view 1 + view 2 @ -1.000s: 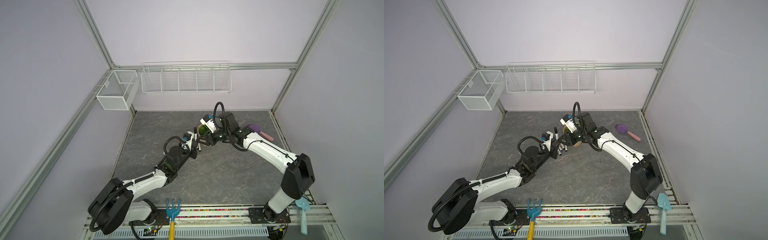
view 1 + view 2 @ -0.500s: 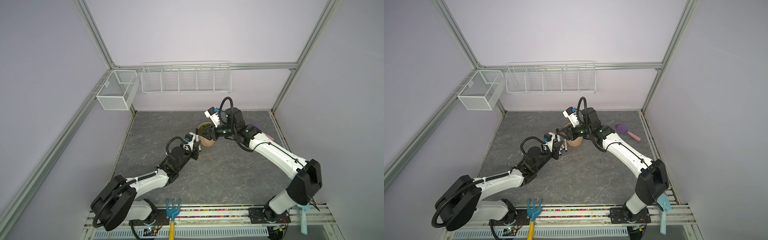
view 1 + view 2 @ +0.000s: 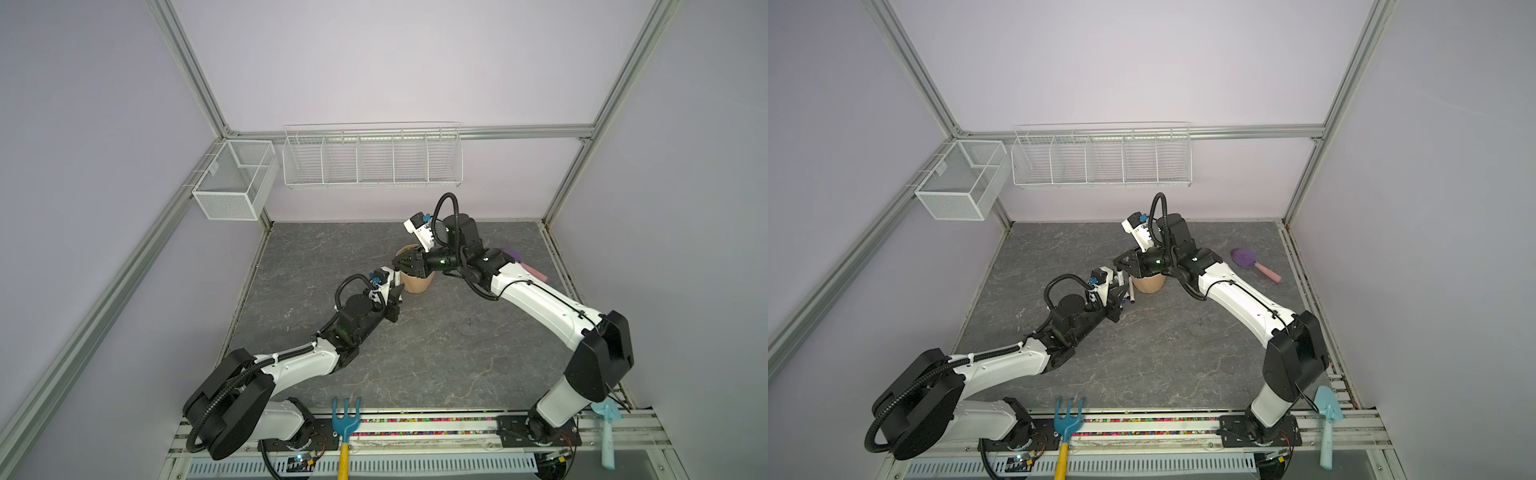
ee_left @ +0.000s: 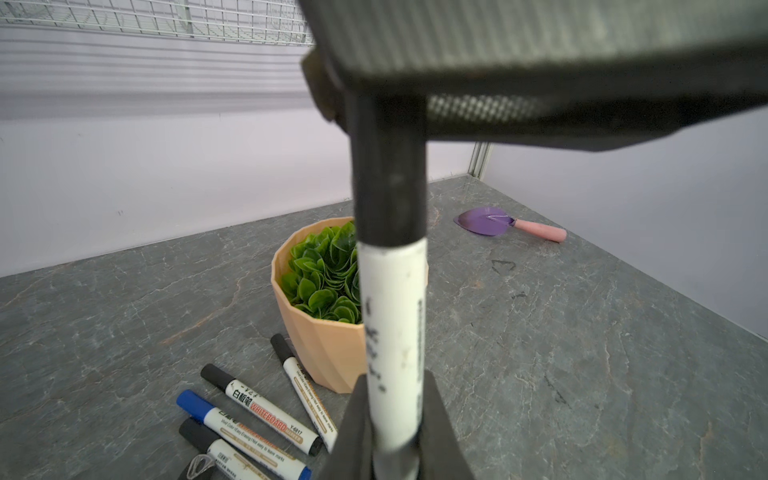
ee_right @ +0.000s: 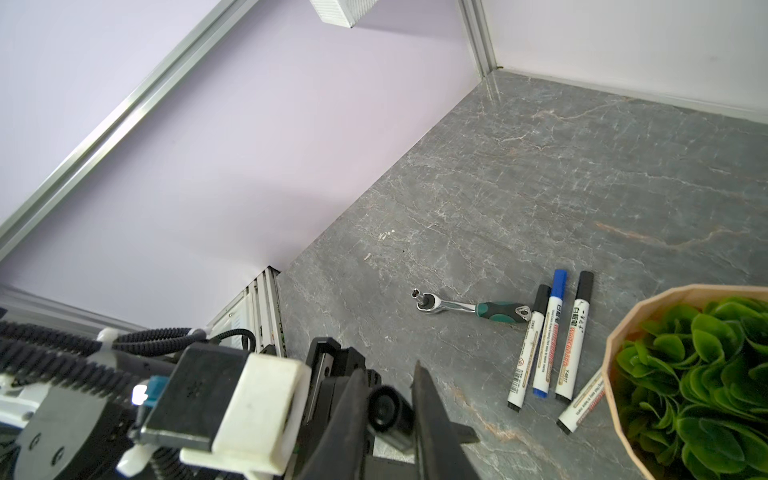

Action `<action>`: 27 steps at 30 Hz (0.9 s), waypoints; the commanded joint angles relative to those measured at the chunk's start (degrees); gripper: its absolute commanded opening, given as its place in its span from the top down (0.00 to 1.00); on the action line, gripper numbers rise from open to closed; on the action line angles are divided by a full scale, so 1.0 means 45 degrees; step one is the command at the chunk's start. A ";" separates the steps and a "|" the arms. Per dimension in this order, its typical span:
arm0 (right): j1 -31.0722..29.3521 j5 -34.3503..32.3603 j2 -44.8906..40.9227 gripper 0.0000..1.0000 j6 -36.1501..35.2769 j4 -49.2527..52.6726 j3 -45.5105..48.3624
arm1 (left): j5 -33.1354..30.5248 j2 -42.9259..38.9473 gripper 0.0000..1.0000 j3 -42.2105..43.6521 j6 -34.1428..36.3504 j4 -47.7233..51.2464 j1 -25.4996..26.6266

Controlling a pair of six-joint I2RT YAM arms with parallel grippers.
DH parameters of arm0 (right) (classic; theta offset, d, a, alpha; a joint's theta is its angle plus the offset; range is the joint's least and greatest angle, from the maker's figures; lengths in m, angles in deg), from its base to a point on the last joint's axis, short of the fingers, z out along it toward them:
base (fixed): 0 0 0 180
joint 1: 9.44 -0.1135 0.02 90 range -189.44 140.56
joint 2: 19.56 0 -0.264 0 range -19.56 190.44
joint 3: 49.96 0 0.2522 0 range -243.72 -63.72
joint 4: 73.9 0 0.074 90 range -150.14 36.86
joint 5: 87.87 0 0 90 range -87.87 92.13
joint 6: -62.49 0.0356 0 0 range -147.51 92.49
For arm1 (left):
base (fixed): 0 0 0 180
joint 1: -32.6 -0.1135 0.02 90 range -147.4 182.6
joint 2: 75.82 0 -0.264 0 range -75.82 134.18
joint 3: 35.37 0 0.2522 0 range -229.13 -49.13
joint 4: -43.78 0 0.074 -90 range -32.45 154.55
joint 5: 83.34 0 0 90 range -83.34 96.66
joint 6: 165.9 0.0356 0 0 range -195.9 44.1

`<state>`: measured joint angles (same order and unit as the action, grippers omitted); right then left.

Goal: Insert the pens into the pen caps
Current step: 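Press the black cap down onto the marker tip with the right gripper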

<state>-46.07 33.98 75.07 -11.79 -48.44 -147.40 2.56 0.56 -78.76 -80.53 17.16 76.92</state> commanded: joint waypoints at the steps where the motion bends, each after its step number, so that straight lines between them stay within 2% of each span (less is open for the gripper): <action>1: -0.0024 0.0146 0.0219 0.86 0.0116 0.0232 0.0142 | 0.0510 -0.0487 1.00 -0.0125 -0.0224 -0.0721 0.0074; 7: 0.0315 0.0756 0.0556 0.91 0.0315 0.0602 0.0534 | 0.1191 -0.1383 1.00 -0.0331 -0.1212 -0.1937 0.0055; 12: 0.1011 0.2979 0.1501 0.93 -0.0004 0.2235 -0.0319 | 0.2274 -0.1909 1.00 -0.0951 -0.1336 -0.1792 -0.0050; 19: 0.1202 0.5567 0.2249 0.93 -0.0269 0.3241 -0.0166 | 0.1626 -0.1898 1.00 -0.0916 -0.2332 -0.3222 -0.0903; 23: 0.0941 0.6223 0.2453 0.93 -0.1546 0.4595 -0.0215 | 0.1440 -0.1537 1.00 -0.1030 -0.2388 -0.3829 -0.1354; 27: 0.0590 0.6015 0.2847 0.93 -0.3465 0.6925 -0.0750 | 0.1465 -0.1147 1.00 -0.1388 -0.2300 -0.4092 -0.1690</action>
<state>-39.42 54.92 83.77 -19.81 -42.32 -153.63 14.56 -3.46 -78.78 -89.97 22.08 72.61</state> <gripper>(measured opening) 0.144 0.125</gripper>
